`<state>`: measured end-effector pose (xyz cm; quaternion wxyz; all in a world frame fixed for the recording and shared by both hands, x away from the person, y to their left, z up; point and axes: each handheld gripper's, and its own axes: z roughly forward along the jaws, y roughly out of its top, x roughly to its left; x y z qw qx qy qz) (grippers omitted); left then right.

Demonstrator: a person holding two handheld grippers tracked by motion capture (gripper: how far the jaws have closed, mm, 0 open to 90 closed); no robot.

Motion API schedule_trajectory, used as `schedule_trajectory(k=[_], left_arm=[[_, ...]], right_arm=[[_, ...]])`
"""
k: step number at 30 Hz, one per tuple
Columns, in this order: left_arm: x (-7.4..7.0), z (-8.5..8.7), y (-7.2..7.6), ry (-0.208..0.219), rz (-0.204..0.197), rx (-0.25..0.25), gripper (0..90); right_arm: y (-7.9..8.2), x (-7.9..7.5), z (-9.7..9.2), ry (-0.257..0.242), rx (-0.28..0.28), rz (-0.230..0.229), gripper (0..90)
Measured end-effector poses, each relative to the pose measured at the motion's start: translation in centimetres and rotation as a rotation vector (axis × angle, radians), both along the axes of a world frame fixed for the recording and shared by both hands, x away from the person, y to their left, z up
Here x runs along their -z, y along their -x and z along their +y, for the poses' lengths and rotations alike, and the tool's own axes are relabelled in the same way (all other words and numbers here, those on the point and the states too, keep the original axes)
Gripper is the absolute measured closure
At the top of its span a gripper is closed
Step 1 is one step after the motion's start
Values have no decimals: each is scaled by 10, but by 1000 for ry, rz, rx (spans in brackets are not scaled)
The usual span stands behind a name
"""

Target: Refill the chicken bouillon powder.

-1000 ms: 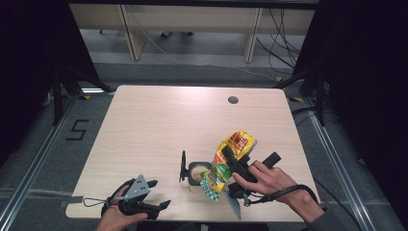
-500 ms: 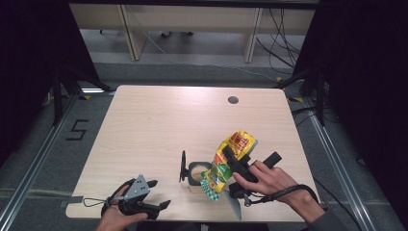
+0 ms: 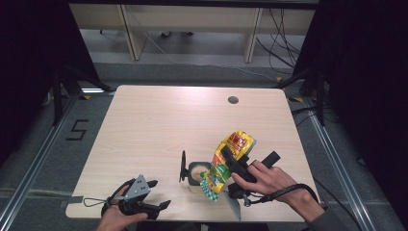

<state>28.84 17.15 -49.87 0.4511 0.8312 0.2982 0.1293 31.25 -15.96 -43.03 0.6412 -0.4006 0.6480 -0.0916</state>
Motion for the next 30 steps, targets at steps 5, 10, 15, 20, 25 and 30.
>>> schedule_trajectory(k=[5, 10, 15, 20, 25, 30], left_arm=[[1, 0, 0, 6, -2, 1, 184], [1, 0, 0, 6, -2, 1, 184], [0, 0, 0, -7, -2, 1, 184], [0, 0, 0, 1, -2, -1, 184], [0, 0, 0, 1, -4, -2, 184], [0, 0, 0, 5, 2, -3, 184]], right_arm=[[-1, -1, 0, 2, 2, 8, 416], [-1, -2, -1, -4, 1, 2, 416], [0, -2, -2, -1, 1, 1, 416], [-1, -2, -2, 8, 10, 10, 416], [-1, -1, -3, 0, 5, 8, 416], [-1, -2, -3, 0, 3, 8, 416]])
